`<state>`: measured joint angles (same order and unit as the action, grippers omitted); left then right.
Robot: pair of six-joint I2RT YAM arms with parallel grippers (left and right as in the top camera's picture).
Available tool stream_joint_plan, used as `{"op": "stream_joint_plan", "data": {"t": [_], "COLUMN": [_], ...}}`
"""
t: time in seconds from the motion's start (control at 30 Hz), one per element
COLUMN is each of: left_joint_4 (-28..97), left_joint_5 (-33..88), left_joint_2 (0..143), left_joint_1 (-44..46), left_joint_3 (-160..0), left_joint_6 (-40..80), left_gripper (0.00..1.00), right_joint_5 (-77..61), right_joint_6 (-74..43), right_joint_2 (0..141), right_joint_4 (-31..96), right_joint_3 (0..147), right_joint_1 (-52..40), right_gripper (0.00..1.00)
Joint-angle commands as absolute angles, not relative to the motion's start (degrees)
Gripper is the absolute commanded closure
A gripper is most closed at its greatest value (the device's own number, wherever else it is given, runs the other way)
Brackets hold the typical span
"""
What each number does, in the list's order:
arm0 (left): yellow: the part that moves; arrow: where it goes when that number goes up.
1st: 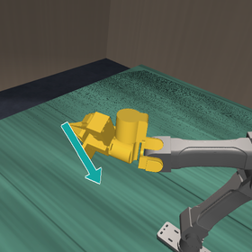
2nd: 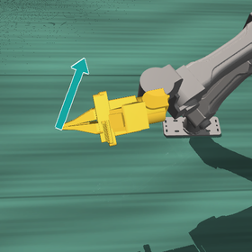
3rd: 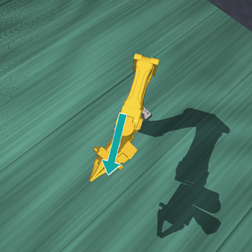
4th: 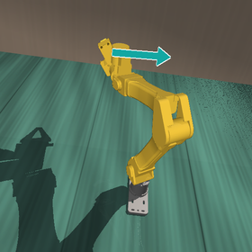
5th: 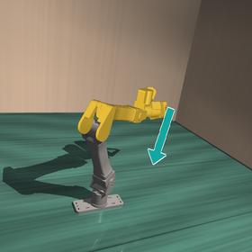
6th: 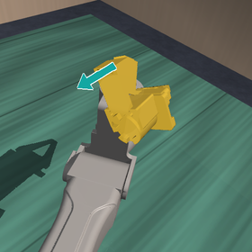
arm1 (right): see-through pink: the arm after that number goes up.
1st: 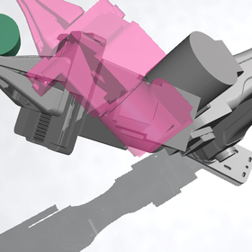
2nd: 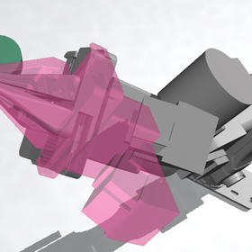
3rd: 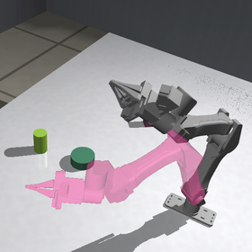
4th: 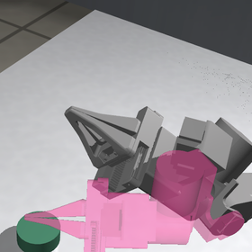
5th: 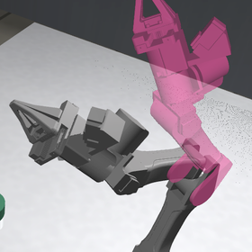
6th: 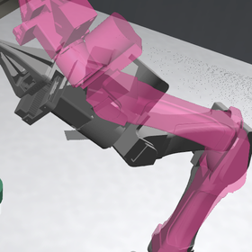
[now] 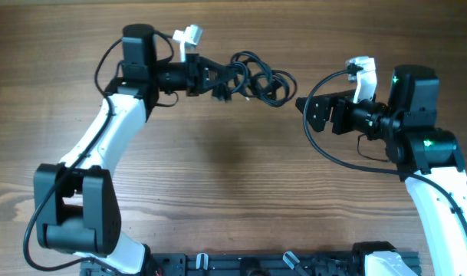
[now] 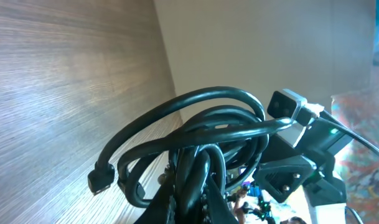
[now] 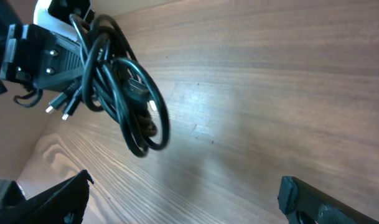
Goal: Untangle cables
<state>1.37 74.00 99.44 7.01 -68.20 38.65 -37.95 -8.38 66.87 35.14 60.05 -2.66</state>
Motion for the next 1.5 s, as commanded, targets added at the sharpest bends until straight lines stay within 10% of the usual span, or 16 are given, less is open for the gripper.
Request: {"op": "stream_joint_plan", "data": {"t": [0.0, 0.47, 1.47], "left_joint_4": [2.6, 6.6, 1.1], "left_joint_5": [77.9, 46.9, 58.5], "left_joint_2": [99.3, 99.3, 99.3], "left_joint_1": [6.5, 12.9, 13.4], "left_joint_3": [-68.7, -68.7, -68.7], "left_joint_6": [37.8, 74.7, 100.4], "left_gripper": [0.96, 0.96, 0.96], "right_joint_5": [-39.1, -35.0, -21.6], "right_joint_6": [-6.0, -31.0, -45.0], "right_joint_2": [67.3, 68.4, 89.5], "right_joint_4": [34.6, 31.3, 4.3], "right_joint_3": [61.0, 60.6, 59.9], "right_joint_1": [-2.8, -11.3, -19.9], "right_gripper": [0.0, 0.35, 0.79]}}
